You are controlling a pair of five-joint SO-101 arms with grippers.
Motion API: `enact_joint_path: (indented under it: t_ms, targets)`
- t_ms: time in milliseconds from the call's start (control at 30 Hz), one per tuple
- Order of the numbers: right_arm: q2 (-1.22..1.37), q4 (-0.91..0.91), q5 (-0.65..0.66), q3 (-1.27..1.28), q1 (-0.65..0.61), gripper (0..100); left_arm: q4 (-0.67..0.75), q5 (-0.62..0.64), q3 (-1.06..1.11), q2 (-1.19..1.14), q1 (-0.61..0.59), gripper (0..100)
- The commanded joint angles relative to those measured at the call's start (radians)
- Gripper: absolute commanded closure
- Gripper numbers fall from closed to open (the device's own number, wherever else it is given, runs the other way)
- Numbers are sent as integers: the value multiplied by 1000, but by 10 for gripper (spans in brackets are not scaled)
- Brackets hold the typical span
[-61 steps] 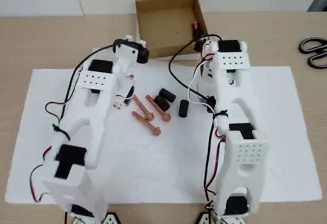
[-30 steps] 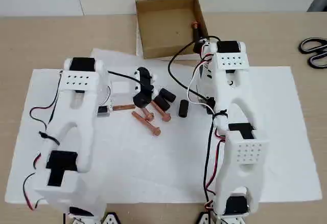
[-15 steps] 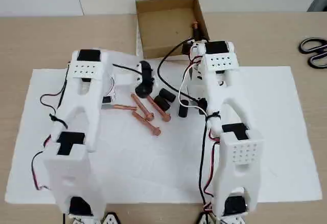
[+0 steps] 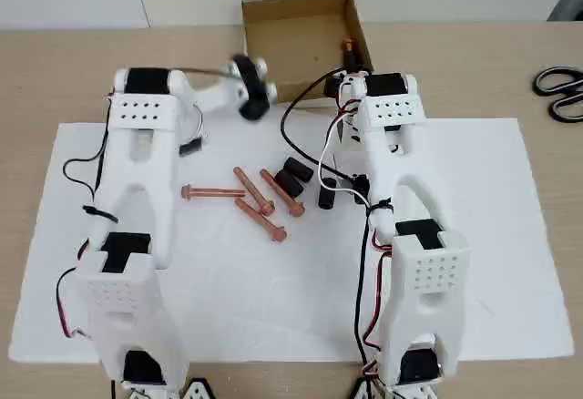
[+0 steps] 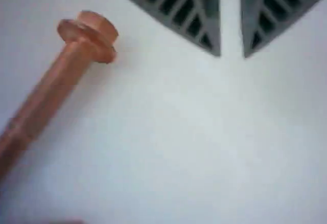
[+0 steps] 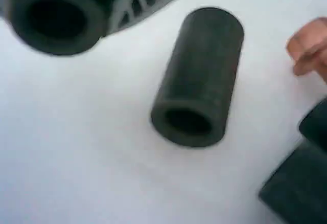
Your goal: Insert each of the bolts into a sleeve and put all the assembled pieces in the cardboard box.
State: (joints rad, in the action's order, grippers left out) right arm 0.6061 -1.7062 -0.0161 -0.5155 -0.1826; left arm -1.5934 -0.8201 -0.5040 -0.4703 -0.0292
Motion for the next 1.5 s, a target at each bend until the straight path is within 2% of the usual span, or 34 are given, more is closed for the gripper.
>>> enact_joint_path:
  t_ms: [0,67,133,300,567,667,1133,1300,1467]
  targets:
    - [-81,-16,2,-11,1,995,-152,816,-111,15,11,990]
    - [-81,-15,2,-11,1,995,-160,1128,-101,15,17,993]
    - [-82,-15,0,-11,-1,995,-160,1301,-48,17,12,991]
    - [-82,-16,0,-11,-1,995,-160,1470,116,8,57,942]
    - [-82,-19,-3,-11,-1,995,-160,1749,240,8,57,739]
    - [-82,-19,-3,-11,-1,995,-160,1826,240,8,57,701]
    - [-82,-19,-3,-11,-1,995,-157,2013,251,8,55,699]
    - [-82,-19,-2,-11,-1,995,-133,2041,265,6,35,699]
    - [-82,-19,-2,-11,-1,995,-48,2041,329,6,18,699]
